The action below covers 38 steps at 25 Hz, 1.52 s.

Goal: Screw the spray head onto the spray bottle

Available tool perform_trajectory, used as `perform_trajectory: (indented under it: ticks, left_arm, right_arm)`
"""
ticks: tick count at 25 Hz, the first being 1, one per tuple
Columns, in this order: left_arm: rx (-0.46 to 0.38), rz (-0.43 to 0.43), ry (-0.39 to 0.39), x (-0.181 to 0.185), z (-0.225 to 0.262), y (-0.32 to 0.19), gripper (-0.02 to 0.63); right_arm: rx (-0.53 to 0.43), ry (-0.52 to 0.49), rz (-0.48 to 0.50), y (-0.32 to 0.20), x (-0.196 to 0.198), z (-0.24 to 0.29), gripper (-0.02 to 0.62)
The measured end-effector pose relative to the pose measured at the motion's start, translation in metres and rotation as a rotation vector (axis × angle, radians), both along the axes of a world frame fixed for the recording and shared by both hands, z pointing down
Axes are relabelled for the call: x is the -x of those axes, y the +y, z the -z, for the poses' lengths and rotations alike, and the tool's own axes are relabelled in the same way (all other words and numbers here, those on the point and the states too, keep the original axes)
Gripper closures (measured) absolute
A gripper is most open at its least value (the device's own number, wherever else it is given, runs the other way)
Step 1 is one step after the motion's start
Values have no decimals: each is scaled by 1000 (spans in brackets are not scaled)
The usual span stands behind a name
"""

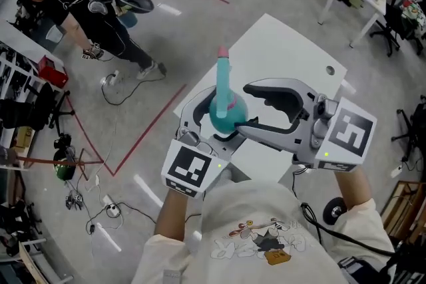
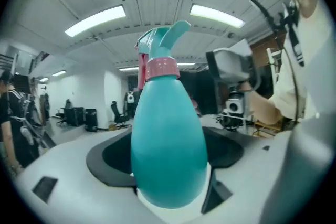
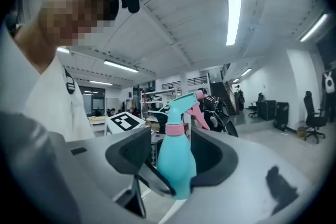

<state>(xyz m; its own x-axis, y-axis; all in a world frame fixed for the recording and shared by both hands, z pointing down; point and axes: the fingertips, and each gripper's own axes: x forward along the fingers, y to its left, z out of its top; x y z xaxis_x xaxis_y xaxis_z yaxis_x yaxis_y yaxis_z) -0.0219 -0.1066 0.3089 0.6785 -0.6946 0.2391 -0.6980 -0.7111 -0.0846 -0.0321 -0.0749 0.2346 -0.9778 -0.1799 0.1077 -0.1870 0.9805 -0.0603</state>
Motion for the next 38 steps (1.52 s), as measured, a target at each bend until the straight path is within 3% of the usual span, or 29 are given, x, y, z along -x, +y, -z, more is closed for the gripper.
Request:
perform_trajectory:
  ticks: [4, 7, 13, 18, 22, 32, 33, 35, 38]
  left_arm:
    - [39, -302, 117, -7, 11, 32, 207]
    - [61, -480, 114, -17, 14, 53, 207]
    - [83, -733, 107, -27, 22, 91, 207]
    - [113, -882, 77, -27, 23, 116, 207]
    - [150, -955, 53, -34, 18, 121, 207]
    - [165, -1022, 29, -48, 20, 121, 207]
    - [166, -1024, 30, -49, 20, 121, 207]
    - [170, -1019, 40, -50, 20, 121, 207]
    - [176, -991, 59, -49, 18, 119, 207]
  right_arm:
    - [-33, -36, 166, 0, -17, 7, 359]
    - [15, -95, 299, 2, -30, 14, 353]
    - [65, -129, 522, 29, -19, 25, 322]
    - [112, -119, 700, 62, 1, 29, 322]
    - [129, -95, 780, 73, -1, 28, 322]
    - [162, -59, 874, 81, -8, 22, 326]
    - [161, -56, 874, 82, -8, 22, 332]
    - [152, -55, 850, 81, -6, 21, 421]
    - [133, -53, 813, 78, -6, 19, 433]
